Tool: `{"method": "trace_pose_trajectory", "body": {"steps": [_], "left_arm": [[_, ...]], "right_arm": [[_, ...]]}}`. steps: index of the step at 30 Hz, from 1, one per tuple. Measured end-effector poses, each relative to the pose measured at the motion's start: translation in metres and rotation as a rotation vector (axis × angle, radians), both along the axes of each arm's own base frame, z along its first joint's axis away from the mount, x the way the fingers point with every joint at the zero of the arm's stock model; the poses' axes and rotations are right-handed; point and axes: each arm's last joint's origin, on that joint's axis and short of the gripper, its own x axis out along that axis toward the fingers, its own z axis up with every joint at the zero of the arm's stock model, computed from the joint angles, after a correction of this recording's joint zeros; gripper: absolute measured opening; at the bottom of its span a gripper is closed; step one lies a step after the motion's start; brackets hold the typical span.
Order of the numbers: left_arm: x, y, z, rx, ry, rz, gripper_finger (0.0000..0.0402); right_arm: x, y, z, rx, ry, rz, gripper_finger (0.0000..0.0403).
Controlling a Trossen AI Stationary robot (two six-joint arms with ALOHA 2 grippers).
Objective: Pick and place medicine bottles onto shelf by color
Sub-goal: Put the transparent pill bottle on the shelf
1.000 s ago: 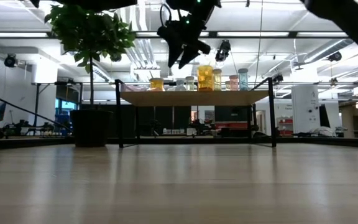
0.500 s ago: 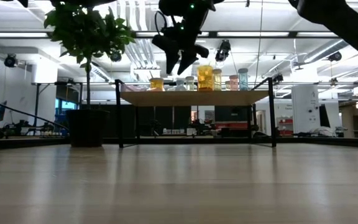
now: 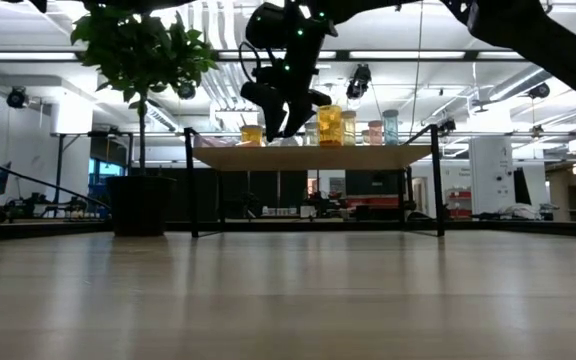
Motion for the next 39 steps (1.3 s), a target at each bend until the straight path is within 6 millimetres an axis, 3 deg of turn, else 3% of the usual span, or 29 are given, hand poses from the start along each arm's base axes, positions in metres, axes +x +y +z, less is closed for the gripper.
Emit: {"method": "trace_pose_trajectory", "body": {"steps": [24, 32, 36, 39], "left_arm": [[0.001, 0.0, 0.001, 0.008, -0.004, 0.0, 0.0264], [0.001, 0.0, 0.002, 0.01, -0.019, 0.0, 0.0264], [0.001, 0.0, 0.002, 0.008, -0.019, 0.0, 0.0264], [0.002, 0.0, 0.002, 0.007, -0.016, -0.006, 0.0264]], "right_arm": [[0.001, 0.009, -0.007, 0.027, 0.098, 0.208, 0.0198], [0.001, 0.011, -0.006, 0.028, 0.091, 0.203, 0.0124], [0.001, 0.016, 0.001, 0.021, 0.076, 0.215, 0.0117], [-0.005, 0.025, 0.019, 0.003, 0.039, 0.23, 0.0126]]}}
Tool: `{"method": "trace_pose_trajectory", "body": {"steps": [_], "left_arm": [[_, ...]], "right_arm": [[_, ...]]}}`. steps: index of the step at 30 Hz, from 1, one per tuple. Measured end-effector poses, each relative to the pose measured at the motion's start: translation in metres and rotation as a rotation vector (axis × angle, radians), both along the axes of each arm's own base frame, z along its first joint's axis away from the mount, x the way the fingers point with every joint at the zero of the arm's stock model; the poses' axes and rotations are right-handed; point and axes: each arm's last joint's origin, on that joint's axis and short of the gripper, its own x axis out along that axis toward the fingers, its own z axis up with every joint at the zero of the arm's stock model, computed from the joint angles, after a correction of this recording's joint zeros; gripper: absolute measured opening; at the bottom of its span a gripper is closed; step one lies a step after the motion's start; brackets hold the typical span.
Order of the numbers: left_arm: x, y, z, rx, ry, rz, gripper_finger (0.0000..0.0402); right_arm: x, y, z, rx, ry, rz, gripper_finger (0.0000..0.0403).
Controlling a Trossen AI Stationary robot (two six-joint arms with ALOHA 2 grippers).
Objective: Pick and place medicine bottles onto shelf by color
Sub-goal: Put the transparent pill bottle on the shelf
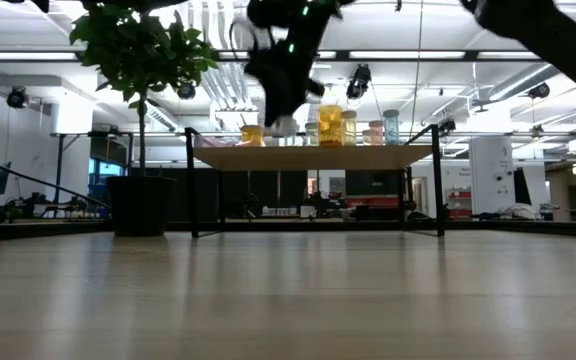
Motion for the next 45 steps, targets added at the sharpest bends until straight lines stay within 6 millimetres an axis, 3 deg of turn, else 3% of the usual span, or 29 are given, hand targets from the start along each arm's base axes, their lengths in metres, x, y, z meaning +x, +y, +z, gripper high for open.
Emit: {"method": "trace_pose_trajectory", "body": {"steps": [7, 12, 16, 21, 27, 31, 35, 40, 45], "left_arm": [[0.01, -0.002, -0.005, -0.01, 0.027, -0.041, 0.0264], [0.026, -0.01, -0.01, -0.012, 0.047, -0.099, 0.0264], [0.038, -0.025, -0.014, -0.011, 0.068, -0.173, 0.0264], [0.056, -0.052, -0.015, 0.068, 0.021, -0.193, 0.0264], [0.078, -0.094, -0.025, 0.289, 0.051, -0.119, 0.0264], [0.094, -0.123, -0.048, 0.514, 0.135, -0.021, 0.0264], [0.116, -0.139, -0.079, 0.802, 0.264, 0.188, 0.0264], [0.138, -0.142, -0.104, 1.091, 0.308, 0.38, 0.0264], [0.15, -0.142, -0.116, 1.123, 0.22, 0.415, 0.0264]], "right_arm": [[-0.028, 0.044, 0.054, -0.017, -0.08, 0.077, 0.0141], [-0.056, 0.079, 0.072, 0.071, -0.205, 0.112, 0.0142], [-0.08, 0.107, 0.059, 0.145, -0.291, 0.084, 0.0142], [-0.104, 0.136, 0.036, 0.306, -0.532, 0.059, 0.0143], [-0.134, 0.161, -0.004, 0.541, -0.809, -0.026, 0.0143], [-0.149, 0.173, -0.028, 0.789, -1.024, -0.1, 0.0143], [-0.156, 0.181, -0.051, 0.963, -1.081, -0.167, 0.0143], [-0.153, 0.191, -0.061, 1.033, -1.089, -0.173, 0.0143], [-0.148, 0.199, -0.054, 1.029, -1.098, -0.15, 0.0143]]}}
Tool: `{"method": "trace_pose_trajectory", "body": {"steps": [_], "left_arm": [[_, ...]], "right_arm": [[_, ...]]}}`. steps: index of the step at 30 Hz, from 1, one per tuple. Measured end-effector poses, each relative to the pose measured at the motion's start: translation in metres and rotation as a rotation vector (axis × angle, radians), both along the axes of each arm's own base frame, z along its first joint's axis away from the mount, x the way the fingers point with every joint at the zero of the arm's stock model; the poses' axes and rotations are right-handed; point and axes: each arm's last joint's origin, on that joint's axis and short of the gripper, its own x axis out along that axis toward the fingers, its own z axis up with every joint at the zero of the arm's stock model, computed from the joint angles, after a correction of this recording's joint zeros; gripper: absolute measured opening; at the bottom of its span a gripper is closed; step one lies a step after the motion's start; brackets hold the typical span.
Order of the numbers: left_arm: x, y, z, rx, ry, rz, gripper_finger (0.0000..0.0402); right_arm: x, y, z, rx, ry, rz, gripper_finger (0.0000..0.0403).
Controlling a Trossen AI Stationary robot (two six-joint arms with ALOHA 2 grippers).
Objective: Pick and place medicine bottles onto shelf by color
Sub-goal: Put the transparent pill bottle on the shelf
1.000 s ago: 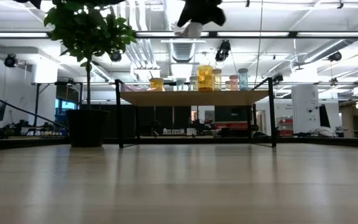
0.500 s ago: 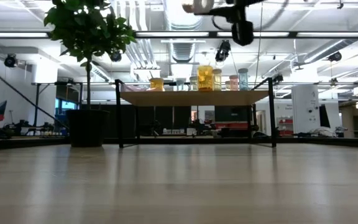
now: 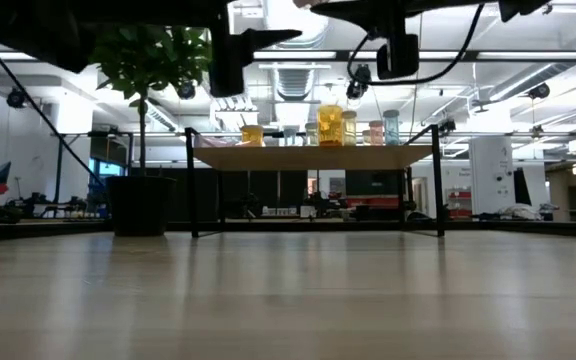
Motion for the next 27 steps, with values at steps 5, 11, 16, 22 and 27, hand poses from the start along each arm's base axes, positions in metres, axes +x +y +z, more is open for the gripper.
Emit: {"method": "trace_pose_trajectory", "body": {"steps": [5, 11, 16, 22, 27], "left_arm": [[0.004, -0.002, -0.007, 0.028, -0.038, -0.063, 0.0264], [0.004, -0.001, -0.004, 0.054, -0.066, -0.077, 0.0264], [0.006, -0.003, -0.008, 0.141, -0.032, -0.122, 0.0242], [0.012, -0.003, -0.015, 0.18, -0.004, -0.136, 0.019], [0.013, -0.002, -0.017, 0.176, -0.002, -0.134, 0.015]], "right_arm": [[0.001, 0.002, 0.003, -0.023, -0.005, -0.023, 0.0143], [0.003, 0.003, -0.001, -0.024, 0.009, -0.022, 0.0144], [0.005, 0.004, -0.003, 0.001, 0.015, -0.015, 0.0144], [0.005, 0.003, -0.004, -0.006, 0.018, -0.035, 0.0144], [0.005, 0.003, -0.005, -0.003, 0.022, -0.036, 0.0144]]}}
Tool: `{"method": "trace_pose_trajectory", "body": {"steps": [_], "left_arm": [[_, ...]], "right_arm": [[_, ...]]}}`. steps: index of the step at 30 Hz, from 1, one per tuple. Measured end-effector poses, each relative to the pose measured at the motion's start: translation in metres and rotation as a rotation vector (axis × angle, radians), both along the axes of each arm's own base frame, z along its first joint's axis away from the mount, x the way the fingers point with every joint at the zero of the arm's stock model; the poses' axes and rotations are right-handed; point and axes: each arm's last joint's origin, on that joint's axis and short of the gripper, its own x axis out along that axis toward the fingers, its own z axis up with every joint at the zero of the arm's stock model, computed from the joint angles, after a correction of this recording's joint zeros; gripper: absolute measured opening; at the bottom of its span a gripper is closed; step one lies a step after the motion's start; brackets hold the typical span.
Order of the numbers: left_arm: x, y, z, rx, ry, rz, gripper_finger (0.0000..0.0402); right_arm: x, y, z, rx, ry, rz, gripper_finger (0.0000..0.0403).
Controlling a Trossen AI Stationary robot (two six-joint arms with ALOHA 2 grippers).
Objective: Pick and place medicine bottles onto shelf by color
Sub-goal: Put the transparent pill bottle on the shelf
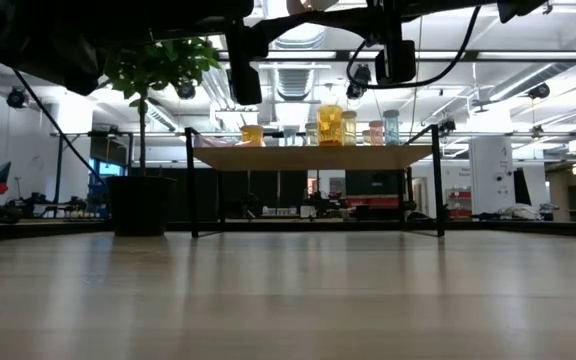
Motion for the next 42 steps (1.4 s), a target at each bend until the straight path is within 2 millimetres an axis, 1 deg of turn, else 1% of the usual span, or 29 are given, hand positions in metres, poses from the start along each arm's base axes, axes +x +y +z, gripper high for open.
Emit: {"method": "trace_pose_trajectory", "body": {"steps": [6, 10, 18, 23, 25, 27, 29, 31, 33, 34, 35, 37, 38, 40, 42], "left_arm": [[0.0, 0.0, 0.0, -0.007, -0.002, -0.001, 0.0109], [0.0, -0.001, 0.0, -0.006, -0.001, -0.001, 0.0103], [-0.001, -0.004, 0.0, -0.002, 0.002, -0.011, 0.0094], [-0.003, -0.008, 0.0, -0.026, -0.005, -0.032, 0.0095], [-0.003, -0.008, 0.0, -0.049, -0.011, -0.038, 0.0095], [-0.003, -0.008, 0.0, -0.059, -0.009, -0.018, 0.0096], [-0.003, -0.007, 0.0, -0.071, -0.005, 0.014, 0.0096], [-0.004, -0.005, -0.001, -0.101, -0.002, 0.067, 0.0097], [-0.004, -0.003, -0.001, -0.149, -0.008, 0.112, 0.0097], [-0.005, -0.003, -0.001, -0.18, -0.016, 0.138, 0.0097], [-0.006, -0.003, 0.0, -0.219, -0.03, 0.153, 0.0097], [-0.009, -0.004, 0.002, -0.301, -0.056, 0.198, 0.0097], [-0.011, -0.005, 0.003, -0.336, -0.069, 0.217, 0.0097], [-0.016, -0.008, 0.008, -0.459, -0.12, 0.238, 0.0097], [-0.022, -0.013, 0.011, -0.638, -0.202, 0.197, 0.0097]], "right_arm": [[0.0, 0.0, 0.0, -0.015, 0.001, 0.006, 0.0144], [0.0, 0.0, 0.0, -0.027, 0.0, 0.007, 0.0156], [0.0, 0.001, 0.0, -0.029, 0.003, 0.022, 0.021], [0.0, 0.001, 0.0, -0.033, 0.003, 0.028, 0.0219], [0.0, 0.001, 0.0, -0.032, 0.003, 0.027, 0.0208], [0.0, 0.001, -0.001, -0.034, 0.008, 0.023, 0.018], [-0.001, 0.001, -0.003, -0.044, 0.029, 0.005, 0.0139], [-0.002, 0.0, -0.006, -0.078, 0.069, -0.001, 0.0091], [-0.003, -0.001, -0.009, -0.143, 0.105, -0.005, 0.0041], [-0.003, -0.002, -0.011, -0.2, 0.125, 0.004, 0.0024], [-0.004, -0.004, -0.013, -0.254, 0.153, 0.038, 0.002], [-0.009, -0.006, -0.018, -0.39, 0.212, 0.248, 0.0018], [-0.014, -0.003, -0.021, -0.45, 0.237, 0.36, 0.0018], [-0.027, 0.013, -0.025, -0.545, 0.277, 0.554, 0.0018], [-0.043, 0.029, -0.027, -0.653, 0.336, 0.647, 0.0017]]}}
